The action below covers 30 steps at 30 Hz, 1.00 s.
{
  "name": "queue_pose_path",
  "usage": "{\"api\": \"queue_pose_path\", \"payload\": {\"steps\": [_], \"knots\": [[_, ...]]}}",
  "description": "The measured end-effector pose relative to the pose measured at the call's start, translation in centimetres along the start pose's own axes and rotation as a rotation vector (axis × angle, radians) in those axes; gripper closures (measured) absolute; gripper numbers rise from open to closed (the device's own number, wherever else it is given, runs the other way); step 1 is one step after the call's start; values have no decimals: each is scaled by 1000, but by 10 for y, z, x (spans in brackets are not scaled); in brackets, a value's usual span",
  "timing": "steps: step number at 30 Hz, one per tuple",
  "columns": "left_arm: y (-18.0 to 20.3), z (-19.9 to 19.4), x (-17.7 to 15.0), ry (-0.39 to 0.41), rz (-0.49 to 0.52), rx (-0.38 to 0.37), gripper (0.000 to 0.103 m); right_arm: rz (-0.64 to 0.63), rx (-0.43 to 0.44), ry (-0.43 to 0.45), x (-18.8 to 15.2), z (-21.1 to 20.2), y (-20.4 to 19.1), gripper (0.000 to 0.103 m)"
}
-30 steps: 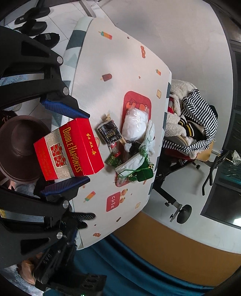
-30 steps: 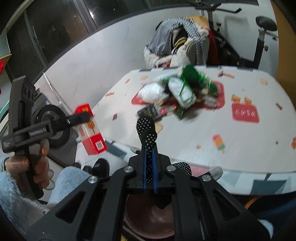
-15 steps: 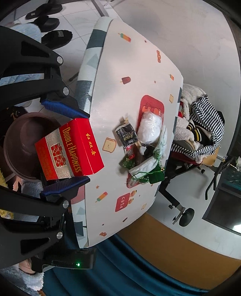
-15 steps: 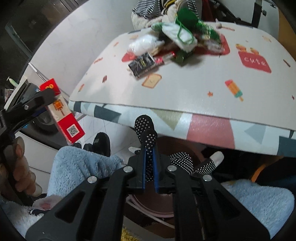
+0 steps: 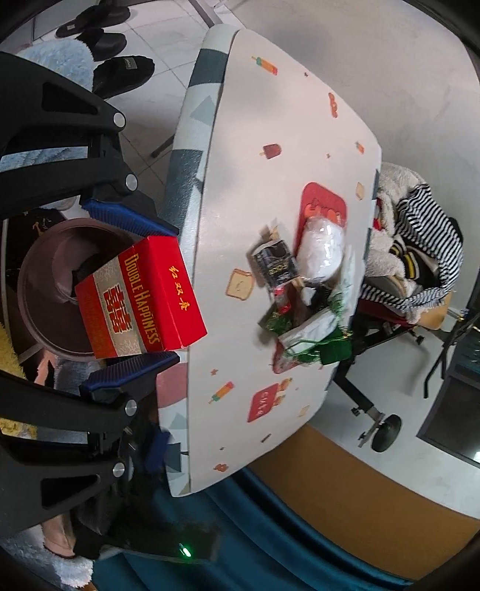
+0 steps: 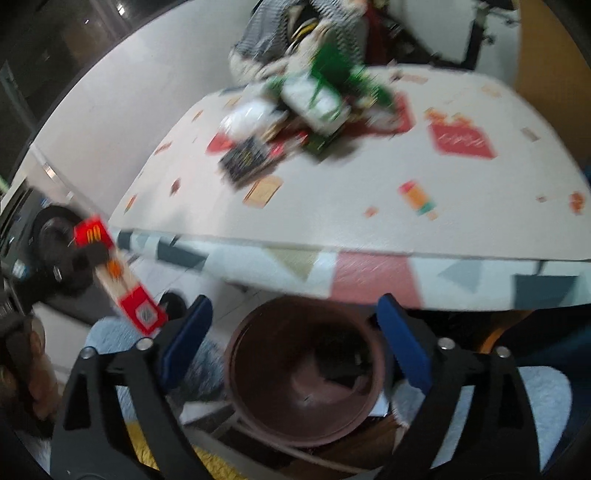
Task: Collect trash
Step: 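Lower both tools over the brown bin and release the box and glove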
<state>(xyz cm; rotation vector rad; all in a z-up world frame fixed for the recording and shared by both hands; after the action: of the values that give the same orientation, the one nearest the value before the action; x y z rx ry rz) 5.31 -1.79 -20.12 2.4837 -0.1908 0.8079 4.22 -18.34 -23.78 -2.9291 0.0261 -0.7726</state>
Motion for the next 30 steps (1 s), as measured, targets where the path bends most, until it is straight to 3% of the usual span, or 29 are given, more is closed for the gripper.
{"api": "queue_pose_path", "payload": {"steps": [5, 15, 23, 30], "knots": [[0, 13, -9, -44, -6, -3, 43, 47, -82, 84, 13, -13, 19, 6], [14, 30, -19, -104, 32, -24, 43, 40, -102, 87, 11, -12, 21, 6], [7, 28, -18, -87, 7, 11, 16, 46, -100, 79, 10, -10, 22, 6], [-12, 23, -11, -58, -41, 66, 10, 30, -87, 71, 10, -6, 17, 6]]}}
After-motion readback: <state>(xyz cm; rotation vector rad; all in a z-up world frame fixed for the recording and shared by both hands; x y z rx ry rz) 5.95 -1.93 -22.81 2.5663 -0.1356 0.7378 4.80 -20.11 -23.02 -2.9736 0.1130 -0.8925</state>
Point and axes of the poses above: each gripper's, at about its wrist camera, not at the fingertips, and z roughly the way its jaws point, y to its right, x to its top, the point moved 9 cm from there along z, roughly the way its jaws point, and after that the axes turned 12 degrees about -x, right-handed, at the moved point
